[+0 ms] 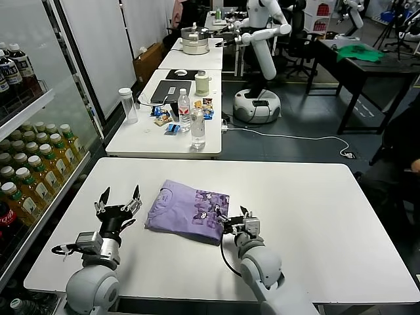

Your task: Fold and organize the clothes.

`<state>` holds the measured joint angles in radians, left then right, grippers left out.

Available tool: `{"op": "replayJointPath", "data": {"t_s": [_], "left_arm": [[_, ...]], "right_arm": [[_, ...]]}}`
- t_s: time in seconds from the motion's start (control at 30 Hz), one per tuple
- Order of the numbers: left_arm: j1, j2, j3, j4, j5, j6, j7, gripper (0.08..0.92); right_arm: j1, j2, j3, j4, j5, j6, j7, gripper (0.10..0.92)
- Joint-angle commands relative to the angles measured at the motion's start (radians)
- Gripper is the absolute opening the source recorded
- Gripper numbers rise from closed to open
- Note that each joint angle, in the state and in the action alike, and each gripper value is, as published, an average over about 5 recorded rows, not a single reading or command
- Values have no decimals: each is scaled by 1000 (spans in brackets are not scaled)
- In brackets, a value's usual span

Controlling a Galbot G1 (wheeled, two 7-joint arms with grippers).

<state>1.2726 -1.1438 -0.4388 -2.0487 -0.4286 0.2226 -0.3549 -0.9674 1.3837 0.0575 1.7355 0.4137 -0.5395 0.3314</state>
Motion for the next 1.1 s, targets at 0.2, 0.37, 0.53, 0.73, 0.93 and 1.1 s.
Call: {"op": "replayJointPath", "data": {"t_s": [0.2, 0.37, 0.53, 0.73, 0.93, 1.1], "left_arm": [[31, 13, -35, -9, 13, -8, -8, 823], [27, 12, -32, -9, 9, -8, -9, 823], [33, 9, -26, -16, 8, -8, -8, 823], [34, 7, -13, -27, 11, -7, -6, 823], [39, -4, 3, -31, 21, -7, -3, 823], [43, -13, 15, -33, 32, -7, 1, 823]], "right_arm": [[77, 52, -59, -124, 64, -21, 13, 663], [92, 2, -47, -116, 83, -25, -2, 526], [144, -75, -13, -120, 57, -23, -61, 387], [259, -193, 22, -195, -33, -31, -183, 216], [318, -287, 31, -238, -90, -34, -307, 131], [209, -325, 77, -137, -139, 42, -319, 157]]}}
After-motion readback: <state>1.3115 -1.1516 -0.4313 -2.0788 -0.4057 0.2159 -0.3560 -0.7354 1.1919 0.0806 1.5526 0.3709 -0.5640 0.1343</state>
